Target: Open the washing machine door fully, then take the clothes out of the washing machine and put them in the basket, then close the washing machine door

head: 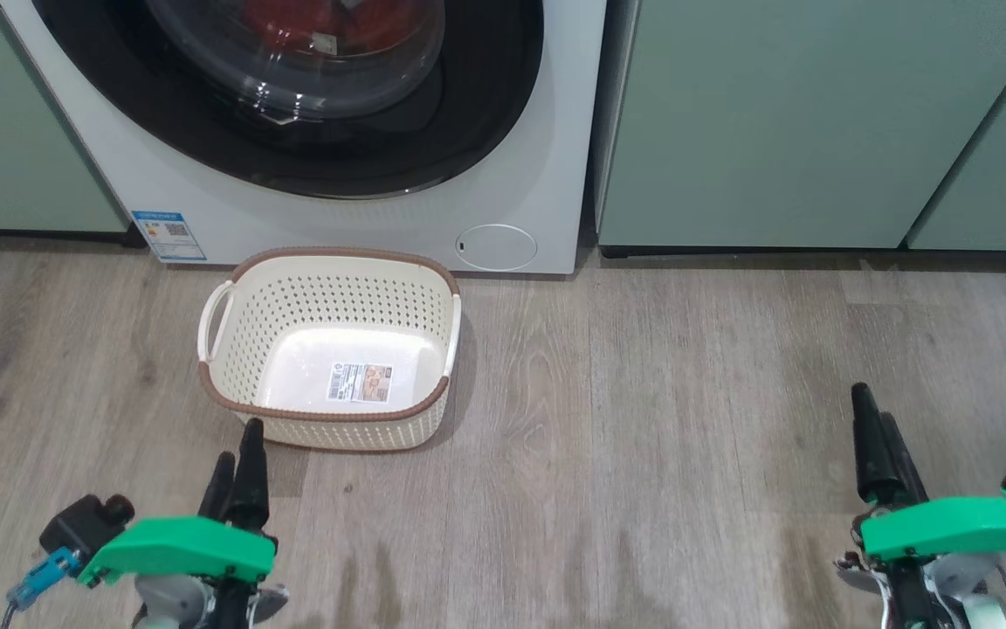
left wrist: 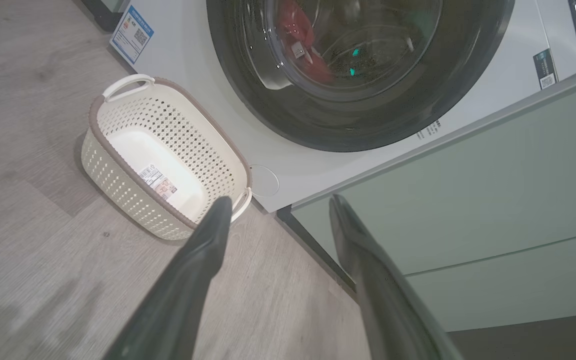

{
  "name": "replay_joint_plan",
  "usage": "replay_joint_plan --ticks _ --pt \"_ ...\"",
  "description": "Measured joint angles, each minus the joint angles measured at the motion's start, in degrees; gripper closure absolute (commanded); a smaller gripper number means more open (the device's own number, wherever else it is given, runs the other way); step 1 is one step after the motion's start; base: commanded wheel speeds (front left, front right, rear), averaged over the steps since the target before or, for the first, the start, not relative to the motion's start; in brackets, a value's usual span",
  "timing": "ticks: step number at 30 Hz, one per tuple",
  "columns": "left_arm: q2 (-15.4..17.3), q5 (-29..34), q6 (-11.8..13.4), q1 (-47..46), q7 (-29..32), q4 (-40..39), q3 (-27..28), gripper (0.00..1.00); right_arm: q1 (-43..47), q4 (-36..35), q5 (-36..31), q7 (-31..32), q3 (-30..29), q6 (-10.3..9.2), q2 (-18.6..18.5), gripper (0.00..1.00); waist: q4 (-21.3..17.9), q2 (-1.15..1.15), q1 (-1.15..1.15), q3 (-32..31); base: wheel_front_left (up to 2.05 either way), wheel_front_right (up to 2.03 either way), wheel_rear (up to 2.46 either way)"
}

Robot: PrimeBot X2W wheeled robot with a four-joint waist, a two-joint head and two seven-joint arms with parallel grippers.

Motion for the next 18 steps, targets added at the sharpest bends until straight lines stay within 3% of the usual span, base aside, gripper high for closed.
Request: replay_joint_plan --ticks 18 --pt "2.29 13.29 4.91 -1.44 -2.89 -1.44 -2.89 0.00 -1.69 -1.37 -16.15 -2.85 1.22 0.00 -0.08 0.00 0.02 0.00 0.00 0.19 0.00 0.00 0.00"
